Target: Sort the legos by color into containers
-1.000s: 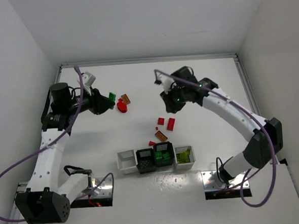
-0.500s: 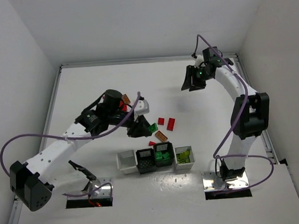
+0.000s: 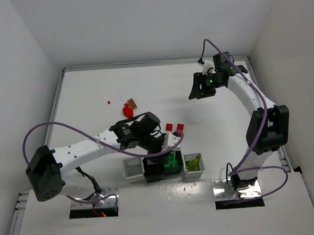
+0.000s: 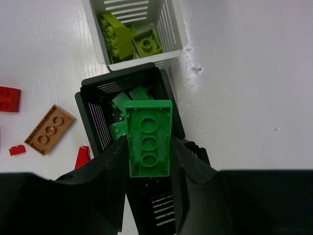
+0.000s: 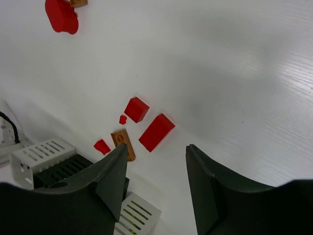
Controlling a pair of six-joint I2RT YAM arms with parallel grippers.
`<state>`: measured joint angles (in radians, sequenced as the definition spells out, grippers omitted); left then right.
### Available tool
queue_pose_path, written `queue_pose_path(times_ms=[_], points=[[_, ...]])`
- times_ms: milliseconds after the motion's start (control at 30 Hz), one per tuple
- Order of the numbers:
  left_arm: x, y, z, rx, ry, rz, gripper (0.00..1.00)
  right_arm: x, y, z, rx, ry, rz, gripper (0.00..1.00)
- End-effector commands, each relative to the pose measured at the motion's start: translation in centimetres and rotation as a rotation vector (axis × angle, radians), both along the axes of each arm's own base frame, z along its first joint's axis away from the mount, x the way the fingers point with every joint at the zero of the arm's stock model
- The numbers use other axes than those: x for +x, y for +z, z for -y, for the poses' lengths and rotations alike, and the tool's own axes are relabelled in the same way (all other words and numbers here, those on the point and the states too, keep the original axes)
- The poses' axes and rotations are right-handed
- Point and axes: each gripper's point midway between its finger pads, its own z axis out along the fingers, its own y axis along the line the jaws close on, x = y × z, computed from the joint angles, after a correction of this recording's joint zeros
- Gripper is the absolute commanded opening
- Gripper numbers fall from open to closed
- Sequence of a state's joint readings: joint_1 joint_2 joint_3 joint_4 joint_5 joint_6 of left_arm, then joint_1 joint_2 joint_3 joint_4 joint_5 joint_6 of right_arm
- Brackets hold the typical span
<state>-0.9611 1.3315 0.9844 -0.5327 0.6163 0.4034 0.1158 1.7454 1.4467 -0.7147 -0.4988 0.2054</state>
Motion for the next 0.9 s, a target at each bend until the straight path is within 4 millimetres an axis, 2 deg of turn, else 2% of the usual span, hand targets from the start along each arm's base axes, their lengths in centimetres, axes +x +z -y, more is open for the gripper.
queue_pose_path(times_ms=[0, 67, 100, 200, 333, 400, 467, 533, 567, 600, 667, 700, 733, 767, 800, 833, 867], points=[[0.4, 0.6, 1.4, -0.023, -0.052, 0.051, 0.38, -0.9, 2.1, 0.0, -0.007, 0.073, 0.093, 0.52], [0.2, 0.4, 1.8, -0.019, -0.071, 0.054, 0.42, -1.6, 2.1, 0.0, -0.008, 0.095, 0.088, 0.52], [0.1, -0.2, 1.6, 0.000, -0.071, 0.041, 0.46, -1.7, 2.5, -0.1, -0.007, 0.115, 0.110, 0.54], [0.4, 0.4, 2.1, -0.011, -0.071, 0.049, 0.59, -2.6, 2.2, 0.0, -0.018, 0.151, 0.098, 0.55], [0.9, 0.4, 2.7, -0.023, -0.057, 0.059, 0.65, -3.3, 2.4, 0.3, -0.034, 0.183, 0.117, 0.56], [1.5, 1.7, 3.0, -0.070, -0.023, 0.067, 0.67, -3.9, 2.3, 0.0, -0.039, 0.202, 0.103, 0.56], [2.9, 3.2, 3.3, -0.115, 0.048, 0.058, 0.67, -4.9, 2.3, -0.2, -0.026, 0.263, 0.105, 0.53], [5.7, 5.7, 2.5, -0.183, 0.163, 0.049, 0.67, -5.6, 2.4, -0.8, -0.038, 0.343, 0.129, 0.49], [8.6, 7.6, 1.6, -0.248, 0.288, 0.019, 0.67, -6.3, 2.2, -1.0, -0.046, 0.375, 0.117, 0.48], [10.0, 9.7, 0.7, -0.309, 0.355, 0.028, 0.67, -7.0, 2.3, -1.8, -0.053, 0.429, 0.131, 0.46], [12.9, 12.5, -1.1, -0.399, 0.502, 0.000, 0.67, -7.8, 1.8, -2.3, -0.117, 0.507, 0.159, 0.43], [15.6, 12.9, -3.7, -0.410, 0.622, 0.001, 0.69, -8.2, 1.6, -2.7, -0.132, 0.527, 0.151, 0.43], [17.1, 14.1, -5.1, -0.434, 0.692, 0.007, 0.73, -8.7, 1.6, -3.9, -0.159, 0.575, 0.169, 0.43], [18.2, 14.1, -6.5, -0.439, 0.754, -0.011, 0.75, -9.1, 1.6, -4.5, -0.169, 0.597, 0.171, 0.43], [20.0, 14.0, -9.2, -0.430, 0.868, -0.040, 0.77, -9.3, 1.9, -5.2, -0.180, 0.619, 0.180, 0.43], [20.9, 13.3, -10.5, -0.411, 0.929, -0.058, 0.80, -10.1, 1.4, -6.3, -0.201, 0.656, 0.172, 0.46], [21.6, 13.4, -11.6, -0.408, 0.980, -0.058, 0.81, -10.5, 1.3, -6.9, -0.215, 0.678, 0.176, 0.46]])
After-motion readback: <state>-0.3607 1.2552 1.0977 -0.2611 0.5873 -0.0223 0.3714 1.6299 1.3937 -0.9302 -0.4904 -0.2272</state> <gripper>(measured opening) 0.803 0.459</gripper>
